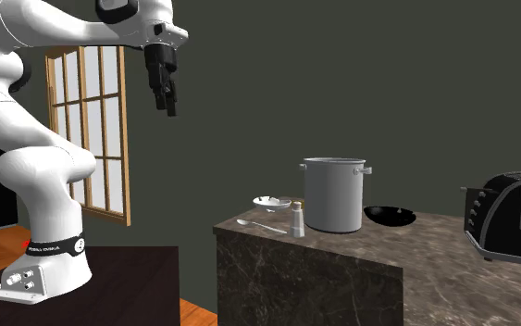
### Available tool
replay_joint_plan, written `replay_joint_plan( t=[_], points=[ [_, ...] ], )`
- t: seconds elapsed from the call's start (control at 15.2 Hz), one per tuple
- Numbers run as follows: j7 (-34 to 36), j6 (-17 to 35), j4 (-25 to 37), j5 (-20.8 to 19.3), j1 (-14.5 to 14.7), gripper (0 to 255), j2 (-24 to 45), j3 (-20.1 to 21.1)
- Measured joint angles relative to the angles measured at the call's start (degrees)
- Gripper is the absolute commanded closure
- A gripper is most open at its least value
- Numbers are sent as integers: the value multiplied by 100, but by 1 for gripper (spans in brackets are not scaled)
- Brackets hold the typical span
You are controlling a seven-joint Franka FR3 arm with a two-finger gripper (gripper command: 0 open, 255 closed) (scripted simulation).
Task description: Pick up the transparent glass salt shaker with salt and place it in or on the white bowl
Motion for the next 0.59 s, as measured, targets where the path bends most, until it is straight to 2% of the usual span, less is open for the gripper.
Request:
replay_joint_plan(
  t=[0.2,0.59],
  points=[
    [5,166,10,35,29,0,204,4],
    [-2,961,160,192,168,0,1268,19]
  ],
)
